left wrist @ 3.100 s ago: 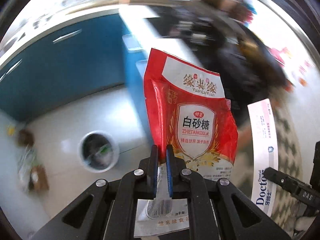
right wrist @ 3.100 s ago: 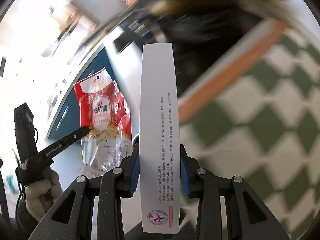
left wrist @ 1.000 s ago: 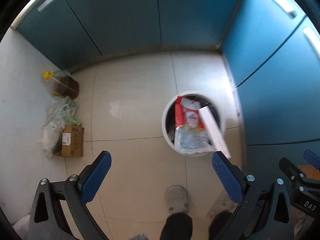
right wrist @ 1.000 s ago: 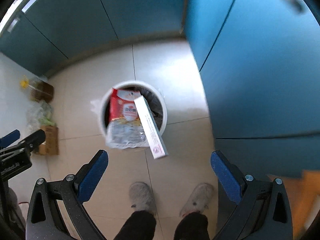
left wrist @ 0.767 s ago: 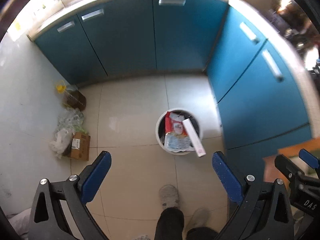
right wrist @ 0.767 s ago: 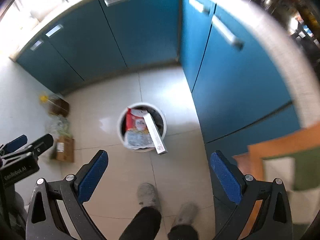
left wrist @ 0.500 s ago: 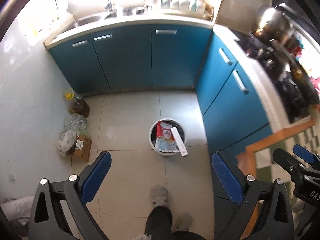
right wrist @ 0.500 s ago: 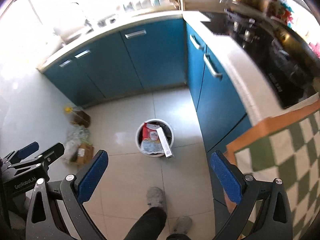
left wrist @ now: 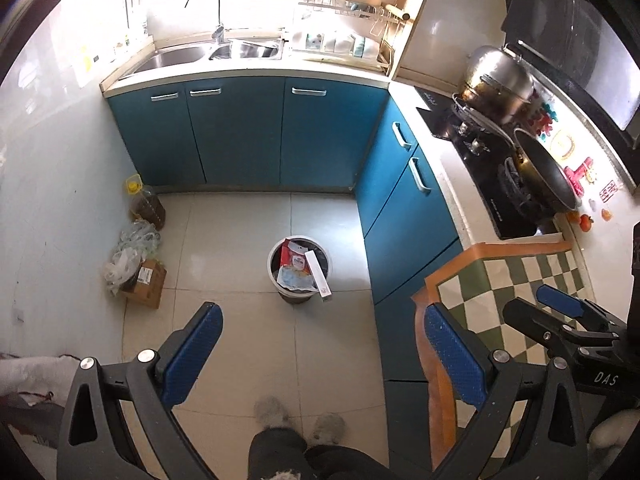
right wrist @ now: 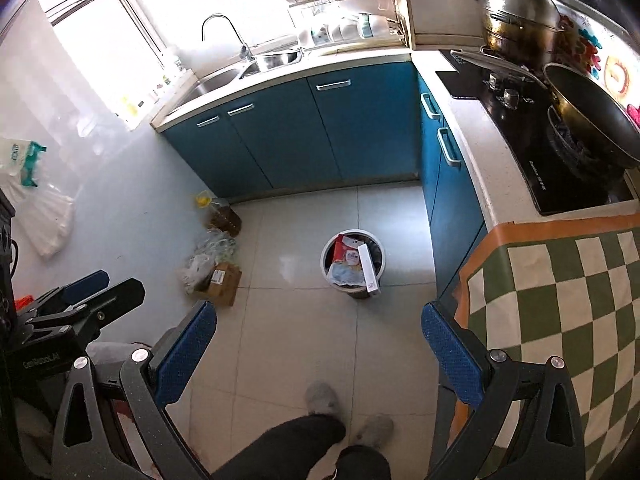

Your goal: Collect trash

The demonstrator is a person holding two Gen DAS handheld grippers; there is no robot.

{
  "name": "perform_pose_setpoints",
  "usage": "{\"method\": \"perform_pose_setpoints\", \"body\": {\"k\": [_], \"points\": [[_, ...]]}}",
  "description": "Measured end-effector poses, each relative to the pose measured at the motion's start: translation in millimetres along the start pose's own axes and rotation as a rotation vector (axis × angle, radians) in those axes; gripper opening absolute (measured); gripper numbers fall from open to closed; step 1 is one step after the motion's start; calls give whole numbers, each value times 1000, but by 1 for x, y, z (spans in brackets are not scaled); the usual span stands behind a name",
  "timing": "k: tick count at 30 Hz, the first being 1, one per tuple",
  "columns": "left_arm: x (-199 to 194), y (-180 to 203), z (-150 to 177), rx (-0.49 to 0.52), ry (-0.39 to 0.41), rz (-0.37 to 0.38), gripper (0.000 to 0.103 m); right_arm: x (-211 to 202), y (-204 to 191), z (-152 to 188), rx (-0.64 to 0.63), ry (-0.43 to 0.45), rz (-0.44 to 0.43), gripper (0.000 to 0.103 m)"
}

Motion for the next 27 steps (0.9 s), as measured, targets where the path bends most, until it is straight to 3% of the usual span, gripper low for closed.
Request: {"method": "perform_pose_setpoints", "body": {"k": [27], "points": [[-22, -26, 27, -50, -2, 32, 103, -6, -25, 17, -11, -23, 0, 103]]}}
Point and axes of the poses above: each gripper's, at about its wrist camera, not at the fingertips, and x roughly the way its jaws point, y to its right, z to its underside, the point moved 7 cm from there along x, roughly the way its jaws point, and after that the axes turned 9 degrees about x, right-handed, at the moved point
